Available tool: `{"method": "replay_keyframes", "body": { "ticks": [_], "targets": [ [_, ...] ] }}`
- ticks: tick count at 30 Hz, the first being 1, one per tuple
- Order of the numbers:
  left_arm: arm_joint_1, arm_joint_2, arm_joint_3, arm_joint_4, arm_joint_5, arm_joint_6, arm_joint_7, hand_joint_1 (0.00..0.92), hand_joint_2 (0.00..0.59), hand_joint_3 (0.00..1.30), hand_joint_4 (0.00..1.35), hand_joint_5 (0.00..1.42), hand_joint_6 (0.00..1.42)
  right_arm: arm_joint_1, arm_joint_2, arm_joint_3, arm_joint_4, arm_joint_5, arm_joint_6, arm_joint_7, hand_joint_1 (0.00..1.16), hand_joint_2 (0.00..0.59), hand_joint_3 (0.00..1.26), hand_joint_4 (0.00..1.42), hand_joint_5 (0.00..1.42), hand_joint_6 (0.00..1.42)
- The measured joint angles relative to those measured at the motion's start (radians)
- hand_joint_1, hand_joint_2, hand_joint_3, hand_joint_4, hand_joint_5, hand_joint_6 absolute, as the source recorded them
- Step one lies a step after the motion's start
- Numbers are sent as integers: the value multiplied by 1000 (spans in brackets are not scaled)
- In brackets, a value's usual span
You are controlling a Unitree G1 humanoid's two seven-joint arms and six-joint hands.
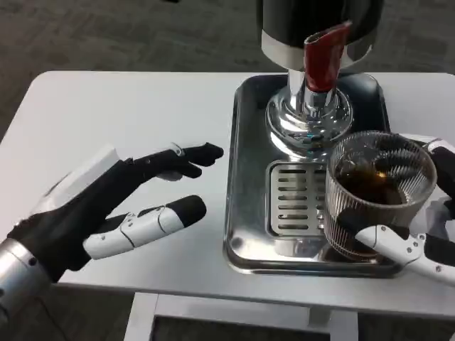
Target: Grasp the cup under the faucet to collect the drink, then remove the cup.
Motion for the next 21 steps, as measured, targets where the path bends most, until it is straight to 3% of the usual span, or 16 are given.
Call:
{"method": "replay_keyframes", "body": {
  "ticks": [8,13,21],
  "targets": [
    [40,19,10,-95,2,-6,-9,0,89,230,170,218,229,32,-17,-20,-54,32,0,45,806,218,1080,1255,1424,1424],
    [100,44,47,-178,13,-4,-18,0,79,216,145,191,213,37,-19,-16,-82,34,0,69,806,218,1086,1264,1424,1424],
    [149,47,87,-311,33,31,-27,0,74,186,102,154,192,34,-21,6,-85,36,0,93,801,226,1090,1270,1424,1424]
  ]
}}
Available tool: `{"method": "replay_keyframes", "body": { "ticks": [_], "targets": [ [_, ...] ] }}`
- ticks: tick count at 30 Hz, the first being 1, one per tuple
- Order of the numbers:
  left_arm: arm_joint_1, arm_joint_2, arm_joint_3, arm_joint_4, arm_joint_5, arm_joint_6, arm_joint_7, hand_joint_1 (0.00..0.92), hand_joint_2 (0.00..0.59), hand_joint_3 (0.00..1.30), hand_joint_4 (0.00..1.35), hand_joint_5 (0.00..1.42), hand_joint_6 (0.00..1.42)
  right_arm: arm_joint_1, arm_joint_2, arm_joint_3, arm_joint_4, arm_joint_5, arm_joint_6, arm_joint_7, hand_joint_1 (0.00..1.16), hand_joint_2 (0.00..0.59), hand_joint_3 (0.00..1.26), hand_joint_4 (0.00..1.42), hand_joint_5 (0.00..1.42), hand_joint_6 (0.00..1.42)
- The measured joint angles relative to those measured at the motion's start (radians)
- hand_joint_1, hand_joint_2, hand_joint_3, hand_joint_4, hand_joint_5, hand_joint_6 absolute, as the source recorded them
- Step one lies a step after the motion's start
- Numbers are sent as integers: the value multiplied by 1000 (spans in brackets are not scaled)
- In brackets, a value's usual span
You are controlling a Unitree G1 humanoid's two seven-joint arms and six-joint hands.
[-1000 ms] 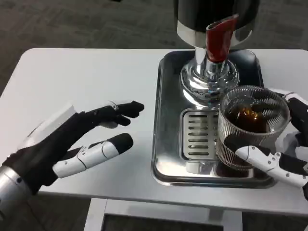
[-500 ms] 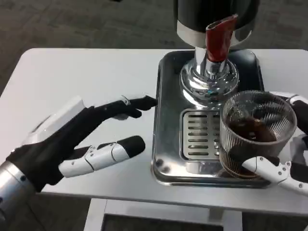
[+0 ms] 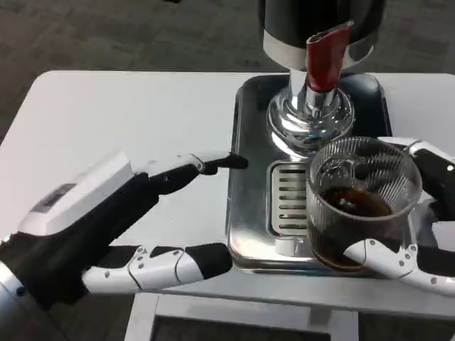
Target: Grasp the cup under the faucet to collect the drink, then remove the cup.
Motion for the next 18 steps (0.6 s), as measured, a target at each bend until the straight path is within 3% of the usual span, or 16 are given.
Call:
{"method": "replay_keyframes", "body": {
  "ticks": [9,18],
  "targets": [
    [84,12,56,-144,10,38,-22,0,60,161,63,116,148,-10,-2,8,-18,6,12,24,797,228,1093,1270,1424,1424],
    [176,23,170,-234,45,62,-40,0,61,115,13,69,118,-15,-3,48,-44,8,25,53,796,228,1101,1283,1424,1424]
  ]
}}
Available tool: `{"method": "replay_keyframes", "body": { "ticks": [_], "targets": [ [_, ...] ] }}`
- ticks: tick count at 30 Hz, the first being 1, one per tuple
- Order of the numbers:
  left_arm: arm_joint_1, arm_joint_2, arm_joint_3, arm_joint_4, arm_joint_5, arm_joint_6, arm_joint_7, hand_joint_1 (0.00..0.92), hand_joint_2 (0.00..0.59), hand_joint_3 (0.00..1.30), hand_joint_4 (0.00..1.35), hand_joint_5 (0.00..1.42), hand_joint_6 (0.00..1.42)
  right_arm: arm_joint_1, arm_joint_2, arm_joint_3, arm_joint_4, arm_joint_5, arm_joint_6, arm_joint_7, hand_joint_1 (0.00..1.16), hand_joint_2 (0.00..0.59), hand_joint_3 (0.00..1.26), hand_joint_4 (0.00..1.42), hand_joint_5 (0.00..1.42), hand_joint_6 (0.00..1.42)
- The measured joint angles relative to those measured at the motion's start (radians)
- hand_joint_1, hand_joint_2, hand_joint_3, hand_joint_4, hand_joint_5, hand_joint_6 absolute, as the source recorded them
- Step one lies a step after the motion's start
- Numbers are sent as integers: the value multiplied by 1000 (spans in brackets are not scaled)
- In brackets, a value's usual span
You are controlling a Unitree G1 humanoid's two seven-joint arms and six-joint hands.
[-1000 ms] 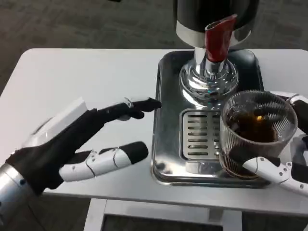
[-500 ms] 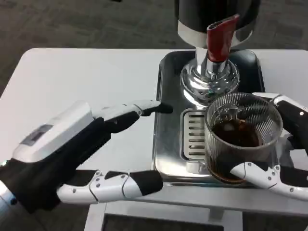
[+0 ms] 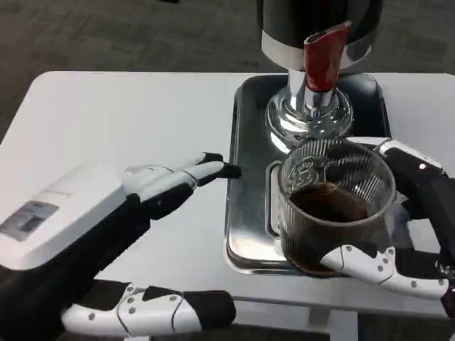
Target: Grasp the cup under the faucet to collect the drink, then remove the cup.
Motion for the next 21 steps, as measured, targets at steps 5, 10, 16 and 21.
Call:
{"method": "replay_keyframes", "body": {
  "ticks": [5,10,16,21],
  "targets": [
    [52,0,53,-33,35,9,-8,0,66,82,0,38,92,-3,0,22,-10,-7,6,5,796,228,1102,1286,1424,1424],
    [93,-7,66,-53,43,12,-10,0,75,68,0,16,79,0,-2,37,-25,-13,6,12,796,228,1102,1285,1424,1424],
    [120,-25,60,-92,67,13,-10,0,81,59,0,2,68,16,-5,33,-28,-17,9,16,792,234,1102,1285,1424,1424],
    [138,-34,67,-108,77,13,-10,0,87,53,0,0,63,23,-7,23,-29,-17,9,19,789,236,1102,1285,1424,1424]
  ]
}}
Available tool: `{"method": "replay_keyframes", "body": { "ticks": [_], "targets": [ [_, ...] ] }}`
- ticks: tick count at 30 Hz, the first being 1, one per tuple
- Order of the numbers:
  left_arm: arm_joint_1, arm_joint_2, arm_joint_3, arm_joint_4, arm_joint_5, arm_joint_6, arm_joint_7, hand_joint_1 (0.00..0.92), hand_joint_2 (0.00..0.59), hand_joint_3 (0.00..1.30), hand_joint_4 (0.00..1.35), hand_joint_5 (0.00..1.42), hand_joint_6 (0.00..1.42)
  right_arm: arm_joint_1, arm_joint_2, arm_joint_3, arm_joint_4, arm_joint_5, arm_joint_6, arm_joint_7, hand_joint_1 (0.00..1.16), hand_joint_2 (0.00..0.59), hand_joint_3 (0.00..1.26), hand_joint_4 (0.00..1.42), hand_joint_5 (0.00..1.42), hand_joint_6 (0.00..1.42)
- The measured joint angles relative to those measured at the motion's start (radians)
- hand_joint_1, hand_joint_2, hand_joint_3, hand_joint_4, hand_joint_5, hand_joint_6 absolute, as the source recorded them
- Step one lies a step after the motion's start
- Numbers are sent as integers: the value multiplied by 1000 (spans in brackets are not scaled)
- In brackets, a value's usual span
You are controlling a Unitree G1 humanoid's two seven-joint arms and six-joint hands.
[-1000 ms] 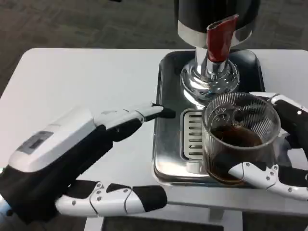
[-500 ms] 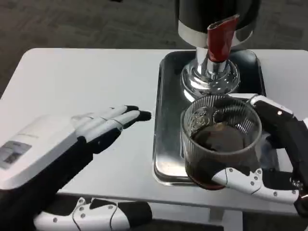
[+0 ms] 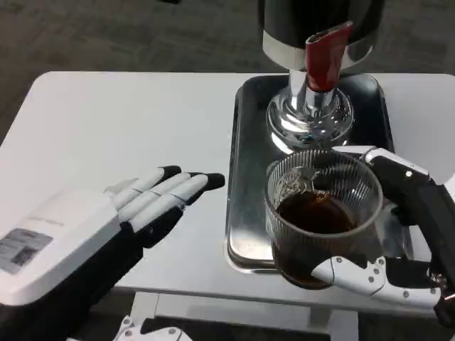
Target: Grasp the cup under the faucet to collect the drink, then remove the cup.
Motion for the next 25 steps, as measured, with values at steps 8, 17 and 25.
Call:
{"method": "replay_keyframes", "body": {
  "ticks": [8,17,25],
  "targets": [
    [5,0,3,0,2,0,0,0,91,38,0,0,46,1,-12,-23,0,2,2,8,787,238,1102,1285,1424,1424],
    [11,0,2,0,2,5,-6,0,92,37,0,0,44,26,-17,-43,-14,7,2,10,786,242,1111,1285,1424,1424],
    [9,0,0,0,3,5,-6,0,97,37,0,0,43,37,-17,-49,-33,9,2,12,786,245,1114,1285,1424,1424]
  ]
}}
